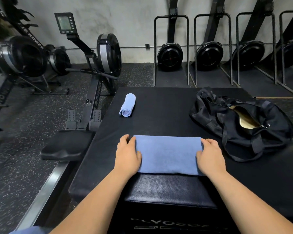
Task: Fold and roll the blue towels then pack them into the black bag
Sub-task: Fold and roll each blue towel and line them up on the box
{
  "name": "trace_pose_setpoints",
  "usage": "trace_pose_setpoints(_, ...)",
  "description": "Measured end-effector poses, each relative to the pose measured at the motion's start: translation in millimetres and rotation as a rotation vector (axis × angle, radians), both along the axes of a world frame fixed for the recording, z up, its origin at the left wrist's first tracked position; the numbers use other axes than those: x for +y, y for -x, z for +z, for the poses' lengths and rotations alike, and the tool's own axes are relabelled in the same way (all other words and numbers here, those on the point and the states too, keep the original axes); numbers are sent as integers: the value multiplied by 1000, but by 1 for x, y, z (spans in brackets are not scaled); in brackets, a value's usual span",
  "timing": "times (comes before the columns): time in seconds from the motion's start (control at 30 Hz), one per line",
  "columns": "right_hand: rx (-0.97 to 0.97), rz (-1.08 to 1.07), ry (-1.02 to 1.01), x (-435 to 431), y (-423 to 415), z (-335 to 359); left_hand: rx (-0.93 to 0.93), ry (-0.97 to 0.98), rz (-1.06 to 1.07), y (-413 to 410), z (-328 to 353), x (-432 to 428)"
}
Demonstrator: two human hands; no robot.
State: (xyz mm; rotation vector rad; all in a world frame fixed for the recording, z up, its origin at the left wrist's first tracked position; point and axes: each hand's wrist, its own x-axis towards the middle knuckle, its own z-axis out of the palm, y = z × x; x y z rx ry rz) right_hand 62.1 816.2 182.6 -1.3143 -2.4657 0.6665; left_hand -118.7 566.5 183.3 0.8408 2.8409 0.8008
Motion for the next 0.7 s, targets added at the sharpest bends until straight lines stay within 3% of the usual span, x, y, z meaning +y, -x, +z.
trace_pose_setpoints(0.07, -122, 45, -248, -15, 10, 2, 216, 54, -49, -13, 2, 12)
trace_pose_setpoints(0.13, -106, 205, -365, -31, 26, 3, 288, 73, -153, -27, 6, 32)
trace_pose_setpoints(0.23, -187, 479, -290, -48, 43, -6, 149, 221, -266, -40, 0, 55)
trace_pose_setpoints(0.3, -277, 554, -261, -48, 41, -14, 136, 338, -287, -36, -9, 51)
trace_pose_setpoints(0.7, -350, 459, -258, -37, 13, -12, 211, 401, -231, -14, -22, 13)
